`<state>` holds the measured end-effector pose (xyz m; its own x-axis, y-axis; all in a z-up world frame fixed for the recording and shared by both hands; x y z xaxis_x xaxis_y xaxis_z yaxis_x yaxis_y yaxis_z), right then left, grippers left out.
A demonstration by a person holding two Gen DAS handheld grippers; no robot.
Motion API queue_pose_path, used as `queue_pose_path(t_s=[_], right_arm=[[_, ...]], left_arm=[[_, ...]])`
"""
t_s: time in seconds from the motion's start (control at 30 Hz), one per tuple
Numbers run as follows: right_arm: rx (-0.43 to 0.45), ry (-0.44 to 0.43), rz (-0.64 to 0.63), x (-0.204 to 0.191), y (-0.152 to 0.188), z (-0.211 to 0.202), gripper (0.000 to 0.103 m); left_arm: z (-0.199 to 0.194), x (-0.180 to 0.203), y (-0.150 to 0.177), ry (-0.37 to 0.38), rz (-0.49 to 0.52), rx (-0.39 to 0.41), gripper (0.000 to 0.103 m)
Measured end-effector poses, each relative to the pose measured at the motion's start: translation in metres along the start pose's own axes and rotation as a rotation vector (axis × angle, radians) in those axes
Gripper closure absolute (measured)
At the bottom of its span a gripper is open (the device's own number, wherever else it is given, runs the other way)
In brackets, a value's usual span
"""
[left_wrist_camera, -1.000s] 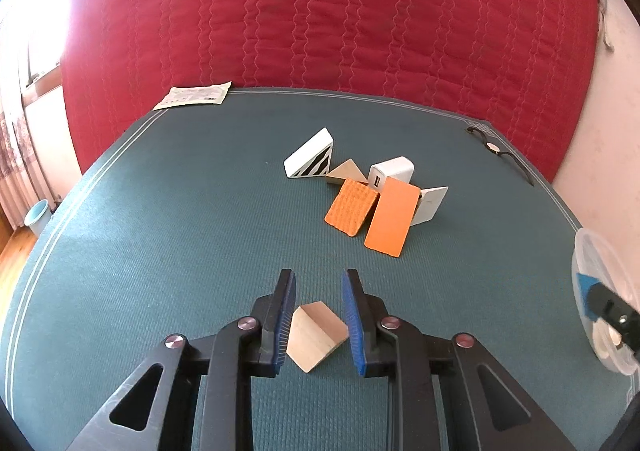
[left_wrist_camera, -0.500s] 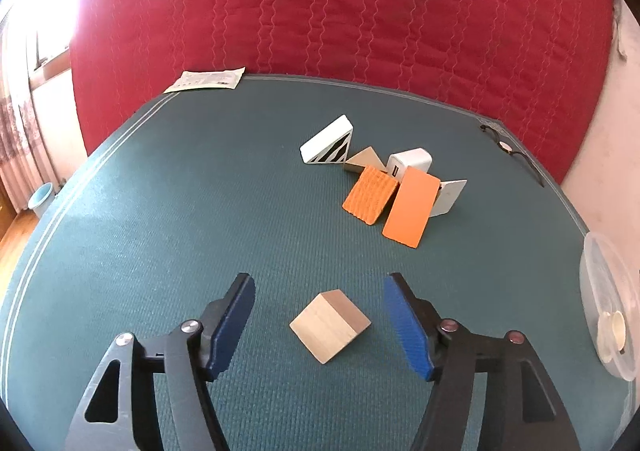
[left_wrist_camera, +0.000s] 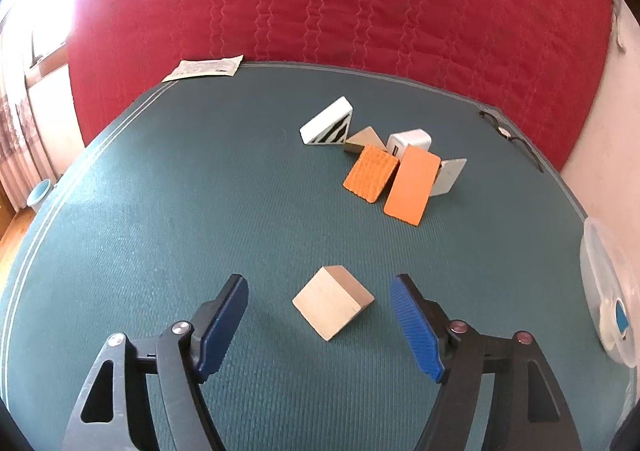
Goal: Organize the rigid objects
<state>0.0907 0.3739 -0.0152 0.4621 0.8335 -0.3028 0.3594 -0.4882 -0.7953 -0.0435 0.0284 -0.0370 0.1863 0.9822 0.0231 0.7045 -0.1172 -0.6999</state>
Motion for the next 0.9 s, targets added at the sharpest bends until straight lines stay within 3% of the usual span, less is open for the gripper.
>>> queue_pose_path(t_s=[0.17,0.43,0.73,0.83,0.9], right_arm=[[-0.002,-0.008,-0.001,0.0,0.002,-0.002,0.067],[-0.014,-0.032,-0.004,-0.008,0.006,0.0,0.067],[-0.021,-0.054,-0.028,-0.019,0.012,-0.003,0.067],[-0.021,-0.053,-0.027,-0.018,0.011,-0.003,0.067],[-0.023,-0.052,-0.024,-0.018,0.012,-0.003,0.067]], left_arm=[[0.003,-0.001,0.005,0.031,0.056,-0.05,0.026],[0.01,-0.003,0.003,-0.055,0.214,-0.068,0.026],[0.02,0.002,-0.009,0.008,0.203,-0.071,0.054],[0.018,0.007,-0.007,0.018,0.204,-0.06,0.071],[0.017,0.008,-0.006,0.016,0.195,-0.054,0.072]])
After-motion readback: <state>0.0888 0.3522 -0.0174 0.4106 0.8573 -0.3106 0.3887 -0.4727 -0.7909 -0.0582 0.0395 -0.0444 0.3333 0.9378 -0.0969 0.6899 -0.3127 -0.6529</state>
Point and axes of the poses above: each gripper's, at about its wrist camera, not at the fingertips, and z roughly the way its jaws point, x to its right, y to its underside, the point moved 6 cm from there along z, roughly the way its jaws point, and after that the axes turned 7 degrees about z, right-handed, at the moved point
